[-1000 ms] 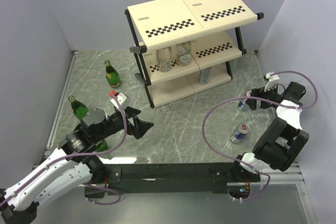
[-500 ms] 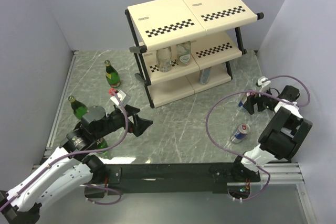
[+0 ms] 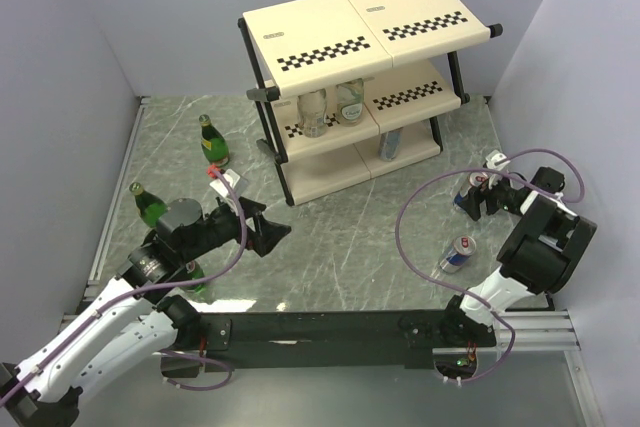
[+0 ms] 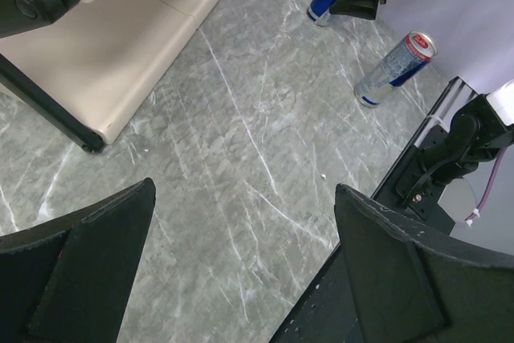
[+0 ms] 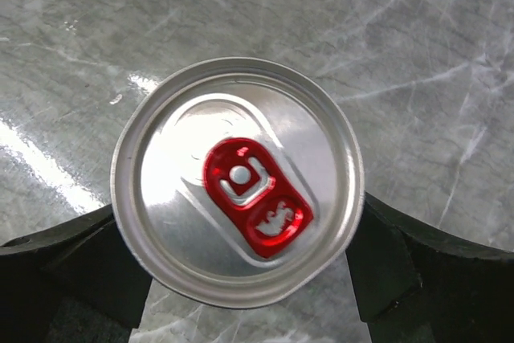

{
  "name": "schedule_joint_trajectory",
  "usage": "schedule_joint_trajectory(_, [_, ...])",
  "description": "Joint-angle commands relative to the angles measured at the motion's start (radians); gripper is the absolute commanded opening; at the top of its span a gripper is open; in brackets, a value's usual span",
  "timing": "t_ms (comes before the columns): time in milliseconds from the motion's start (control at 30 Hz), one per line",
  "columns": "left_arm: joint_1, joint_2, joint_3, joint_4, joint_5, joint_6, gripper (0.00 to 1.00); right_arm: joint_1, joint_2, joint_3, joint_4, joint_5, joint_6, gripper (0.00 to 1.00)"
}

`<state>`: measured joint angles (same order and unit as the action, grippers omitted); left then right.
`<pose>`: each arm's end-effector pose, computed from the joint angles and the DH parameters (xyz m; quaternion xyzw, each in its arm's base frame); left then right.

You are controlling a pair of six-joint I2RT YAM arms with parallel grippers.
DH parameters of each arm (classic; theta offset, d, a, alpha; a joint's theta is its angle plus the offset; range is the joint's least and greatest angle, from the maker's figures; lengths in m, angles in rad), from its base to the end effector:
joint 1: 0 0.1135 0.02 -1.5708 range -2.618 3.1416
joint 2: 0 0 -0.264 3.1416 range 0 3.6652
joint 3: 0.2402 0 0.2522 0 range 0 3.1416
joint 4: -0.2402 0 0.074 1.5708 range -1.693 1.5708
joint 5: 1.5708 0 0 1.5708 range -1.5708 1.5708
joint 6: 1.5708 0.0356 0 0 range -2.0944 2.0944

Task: Place and organize the beverage onto the shelf
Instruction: Pick up the drink from the center of the board.

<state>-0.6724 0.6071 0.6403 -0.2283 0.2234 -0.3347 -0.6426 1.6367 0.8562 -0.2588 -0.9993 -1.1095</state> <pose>0.1145 -0.1013 0.3111 0.1988 0.7450 -0.3799 0.5111 0.2588 -0.1564 0.1668 -0.3183 0.7949 0.1189 0.5027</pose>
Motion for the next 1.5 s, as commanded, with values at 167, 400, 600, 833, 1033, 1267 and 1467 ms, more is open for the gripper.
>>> schedule_joint_trajectory(167, [0.022,0.011,-0.011,0.053,0.034,-0.004,0.99,0.009,0.031,0.035,-0.016,-0.107,-0.076,0.82])
schedule_joint_trajectory(400, [0.027,0.014,-0.013,0.053,0.036,-0.006,0.99,0.011,0.068,0.049,-0.026,-0.111,-0.090,0.73])
schedule_joint_trajectory(600, [0.031,0.022,-0.011,0.055,0.037,-0.007,0.99,0.011,0.068,0.061,-0.062,-0.125,-0.124,0.44])
schedule_joint_trajectory(833, [0.034,0.025,-0.013,0.057,0.040,-0.007,1.00,0.012,0.008,0.087,-0.108,-0.134,-0.119,0.16])
schedule_joint_trajectory(1033, [0.040,0.026,-0.013,0.060,0.045,-0.007,1.00,0.037,-0.028,0.133,-0.100,-0.116,-0.032,0.10])
schedule_joint_trajectory(1267, [0.042,0.026,-0.014,0.060,0.044,-0.009,0.99,0.119,-0.080,0.135,-0.010,-0.044,0.097,0.05])
schedule_joint_trajectory(1467, [0.042,0.029,-0.014,0.060,0.047,-0.009,0.99,0.173,-0.098,0.167,-0.008,-0.025,0.135,0.04])
